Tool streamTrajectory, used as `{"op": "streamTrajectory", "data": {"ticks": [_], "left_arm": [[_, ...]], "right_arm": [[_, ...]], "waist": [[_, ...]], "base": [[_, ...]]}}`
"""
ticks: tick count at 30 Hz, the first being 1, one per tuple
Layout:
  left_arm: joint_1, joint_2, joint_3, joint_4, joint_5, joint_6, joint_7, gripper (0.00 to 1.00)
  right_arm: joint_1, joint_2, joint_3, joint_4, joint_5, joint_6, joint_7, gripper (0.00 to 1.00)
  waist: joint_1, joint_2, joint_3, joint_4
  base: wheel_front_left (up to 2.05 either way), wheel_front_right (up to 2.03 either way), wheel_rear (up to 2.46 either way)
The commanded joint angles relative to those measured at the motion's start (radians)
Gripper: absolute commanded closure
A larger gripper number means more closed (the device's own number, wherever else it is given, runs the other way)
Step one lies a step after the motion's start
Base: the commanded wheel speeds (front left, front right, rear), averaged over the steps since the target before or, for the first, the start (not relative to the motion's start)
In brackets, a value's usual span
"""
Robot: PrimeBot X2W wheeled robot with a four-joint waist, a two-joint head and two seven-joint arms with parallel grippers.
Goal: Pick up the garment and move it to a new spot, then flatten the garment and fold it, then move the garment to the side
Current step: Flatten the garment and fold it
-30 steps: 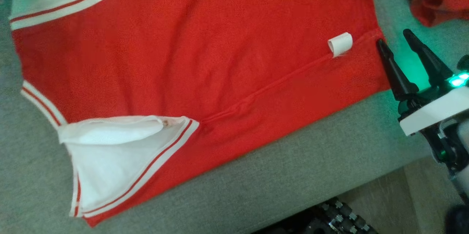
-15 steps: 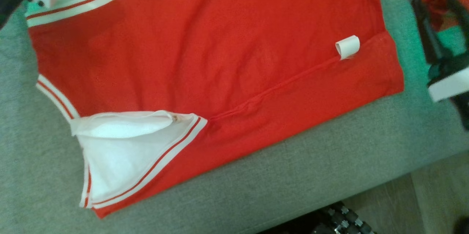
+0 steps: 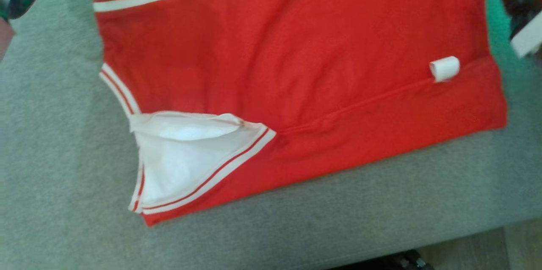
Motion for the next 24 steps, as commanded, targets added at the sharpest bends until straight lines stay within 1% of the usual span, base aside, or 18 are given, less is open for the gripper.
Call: {"op": "streamTrajectory", "data": {"ticks": [1, 7, 8, 12, 13, 14, 15, 16, 17, 18, 19, 24], "left_arm": [[-0.070, 0.034, 0.028, -0.029, -0.003, 0.002, -0.013, 1.00], [-0.109, 0.019, -0.017, -0.027, -0.019, 0.002, -0.046, 1.00], [-0.109, 0.019, -0.017, -0.027, -0.019, 0.002, -0.046, 1.00], [-0.122, 0.011, -0.044, -0.016, -0.030, 0.002, -0.065, 1.00], [-0.125, 0.010, -0.051, -0.013, -0.032, 0.002, -0.070, 1.00], [-0.127, 0.009, -0.057, -0.010, -0.035, 0.002, -0.075, 1.00], [-0.129, 0.008, -0.063, -0.007, -0.038, 0.002, -0.080, 1.00], [-0.131, 0.007, -0.069, -0.004, -0.041, 0.002, -0.085, 1.00], [-0.133, 0.006, -0.074, 0.000, -0.044, 0.002, -0.090, 1.00], [-0.135, 0.006, -0.079, 0.003, -0.046, 0.002, -0.097, 1.00], [-0.138, 0.006, -0.084, 0.007, -0.048, 0.002, -0.103, 1.00], [-0.151, 0.010, -0.107, 0.032, -0.049, 0.002, -0.142, 1.00]], "right_arm": [[-0.019, -0.036, 0.015, 0.012, 0.004, -0.001, 0.011, 0.00], [-0.142, -0.045, 0.119, 0.155, -0.007, -0.001, 0.046, 0.00], [-0.142, -0.045, 0.119, 0.155, -0.007, -0.001, 0.046, 0.00], [-0.193, -0.058, 0.185, 0.221, -0.004, -0.001, 0.063, 0.00], [-0.204, -0.061, 0.200, 0.233, -0.003, -0.001, 0.061, 0.02], [-0.211, -0.062, 0.213, 0.243, 0.003, -0.001, 0.061, 0.23], [-0.217, -0.062, 0.226, 0.252, 0.014, -0.001, 0.066, 0.23], [-0.222, -0.062, 0.239, 0.256, 0.027, -0.001, 0.071, 0.63], [-0.226, -0.063, 0.252, 0.258, 0.039, -0.001, 0.072, 0.71], [-0.231, -0.065, 0.263, 0.259, 0.049, -0.001, 0.070, 0.71], [-0.236, -0.068, 0.275, 0.261, 0.058, -0.001, 0.067, 1.00], [-0.255, -0.079, 0.324, 0.261, 0.108, -0.001, 0.049, 1.00]], "waist": [[0.0000, 0.0000, 0.012, 0.026], [0.0000, 0.0000, 0.033, 0.069], [0.0000, 0.0000, 0.033, 0.069], [0.0000, 0.0000, 0.036, 0.085], [0.0000, 0.0000, 0.036, 0.088], [0.0000, 0.0000, 0.035, 0.090], [0.0000, 0.0000, 0.035, 0.092], [0.0000, 0.0000, 0.034, 0.093], [0.0000, 0.0000, 0.033, 0.094], [0.0000, 0.0000, 0.033, 0.094], [0.0000, 0.0000, 0.032, 0.094], [0.0000, 0.0000, 0.030, 0.094]], "base": [[0.00, 0.00, 0.00], [0.00, 0.00, 0.00], [0.00, 0.00, 0.00], [0.00, 0.00, 0.00], [0.00, 0.00, 0.00], [0.00, 0.00, 0.00], [0.00, 0.00, 0.00], [0.00, 0.00, 0.00], [0.00, 0.00, 0.00], [0.00, 0.00, 0.00], [0.00, 0.00, 0.00], [0.00, 0.00, 0.00]]}}
